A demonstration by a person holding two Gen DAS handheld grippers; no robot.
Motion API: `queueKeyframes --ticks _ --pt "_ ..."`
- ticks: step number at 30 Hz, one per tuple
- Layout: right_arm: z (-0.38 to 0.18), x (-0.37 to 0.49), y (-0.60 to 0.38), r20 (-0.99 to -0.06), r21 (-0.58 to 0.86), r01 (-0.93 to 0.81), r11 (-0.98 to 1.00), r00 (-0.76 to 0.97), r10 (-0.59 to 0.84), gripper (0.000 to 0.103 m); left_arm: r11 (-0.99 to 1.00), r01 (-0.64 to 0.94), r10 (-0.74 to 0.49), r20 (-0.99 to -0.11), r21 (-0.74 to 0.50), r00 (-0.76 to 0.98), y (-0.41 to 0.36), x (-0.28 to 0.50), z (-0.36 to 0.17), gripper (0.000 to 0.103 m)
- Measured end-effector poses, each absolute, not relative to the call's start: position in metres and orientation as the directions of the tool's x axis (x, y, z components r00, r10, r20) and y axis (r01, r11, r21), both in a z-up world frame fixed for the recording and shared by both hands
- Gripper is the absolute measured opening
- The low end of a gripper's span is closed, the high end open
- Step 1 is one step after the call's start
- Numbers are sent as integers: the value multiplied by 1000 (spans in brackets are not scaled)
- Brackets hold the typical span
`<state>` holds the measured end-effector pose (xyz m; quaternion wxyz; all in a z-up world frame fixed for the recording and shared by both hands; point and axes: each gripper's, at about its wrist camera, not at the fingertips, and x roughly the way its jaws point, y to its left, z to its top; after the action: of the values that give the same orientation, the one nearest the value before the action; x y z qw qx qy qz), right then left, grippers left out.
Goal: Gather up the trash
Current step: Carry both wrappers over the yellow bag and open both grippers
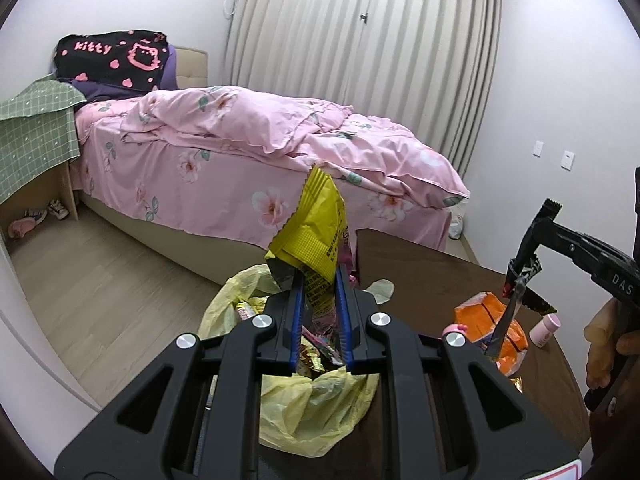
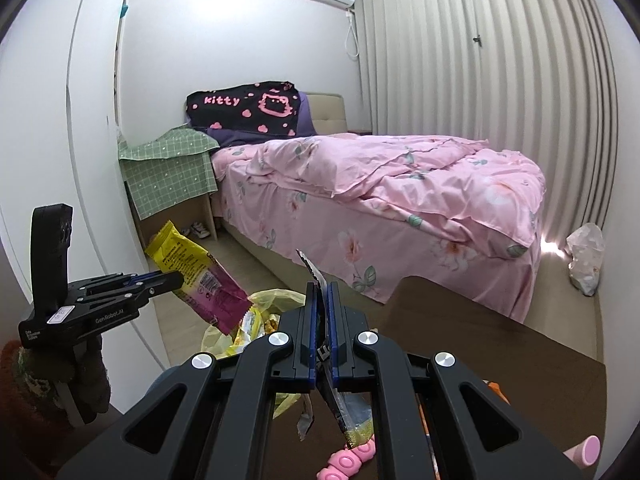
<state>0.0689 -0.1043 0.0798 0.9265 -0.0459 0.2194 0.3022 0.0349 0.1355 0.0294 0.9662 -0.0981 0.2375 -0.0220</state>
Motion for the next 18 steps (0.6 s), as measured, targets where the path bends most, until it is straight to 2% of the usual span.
queueKeyframes --ticks 7,15,18 --pt "64 85 -95 -457 71 -598 798 692 559 6 980 -51 -48 -474 -193 879 144 39 16 14" --pt "44 128 -71 -474 128 -628 768 641 603 6 976 -41 -78 -515 -215 853 143 61 -19 14" --pt "36 146 -62 -482 146 -636 758 623 616 6 966 -42 -112 -559 -255 821 145 84 -46 14"
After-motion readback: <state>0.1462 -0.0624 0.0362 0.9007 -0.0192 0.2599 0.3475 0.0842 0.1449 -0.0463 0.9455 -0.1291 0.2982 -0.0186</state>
